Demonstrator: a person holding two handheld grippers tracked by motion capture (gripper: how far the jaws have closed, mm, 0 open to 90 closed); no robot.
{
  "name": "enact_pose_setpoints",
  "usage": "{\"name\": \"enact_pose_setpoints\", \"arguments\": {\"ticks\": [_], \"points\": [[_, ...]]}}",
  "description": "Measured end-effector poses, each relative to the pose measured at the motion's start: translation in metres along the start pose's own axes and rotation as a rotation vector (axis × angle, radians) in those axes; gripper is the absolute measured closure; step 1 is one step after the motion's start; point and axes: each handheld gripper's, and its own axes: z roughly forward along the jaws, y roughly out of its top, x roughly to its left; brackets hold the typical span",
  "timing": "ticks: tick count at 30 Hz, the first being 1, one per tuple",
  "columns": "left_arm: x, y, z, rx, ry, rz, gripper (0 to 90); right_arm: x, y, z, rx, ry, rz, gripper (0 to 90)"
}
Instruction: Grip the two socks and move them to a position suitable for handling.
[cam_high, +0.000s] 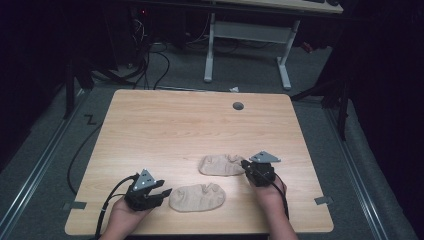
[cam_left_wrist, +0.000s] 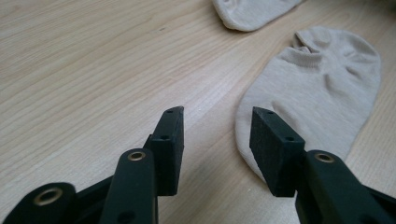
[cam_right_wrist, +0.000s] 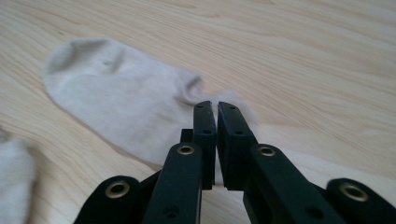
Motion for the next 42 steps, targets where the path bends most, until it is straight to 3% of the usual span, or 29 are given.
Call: {"name": "enact_pose_setpoints", "arguments": {"ticks": [5, 10, 16, 27, 32, 36, 40, 42], "points": [[0.001, 0.001, -0.001, -0.009, 0.001, -0.007, 54.7, -0.001, -0.004, 0.014, 0.063, -0.018, -0.014, 87.2], [0.002, 0.001, 0.0, -0.011, 0.006, -0.01, 54.7, 0.005, -0.002, 0.028, 0.083, 0.011, -0.054, 88.0], [0.004, 0.001, -0.001, -0.016, 0.016, -0.018, 54.6, 0.035, 0.008, 0.04, 0.068, 0.079, -0.14, 88.2], [0.013, 0.002, 0.01, -0.001, 0.066, -0.039, 53.5, 0.072, 0.016, 0.048, 0.06, 0.143, -0.228, 88.1], [0.019, 0.006, 0.023, -0.013, 0.069, -0.083, 51.0, 0.073, 0.017, 0.046, 0.058, 0.145, -0.219, 83.0], [0.018, 0.012, 0.029, -0.012, 0.084, -0.067, 50.3, 0.057, 0.021, 0.033, -0.011, 0.14, -0.123, 78.1], [0.019, 0.019, 0.038, -0.033, 0.1, -0.083, 50.7, 0.043, 0.018, 0.032, -0.008, 0.118, -0.047, 75.4], [0.02, 0.02, 0.042, -0.025, 0.107, -0.088, 51.3, 0.041, 0.017, 0.034, -0.001, 0.119, -0.037, 73.1]]}}
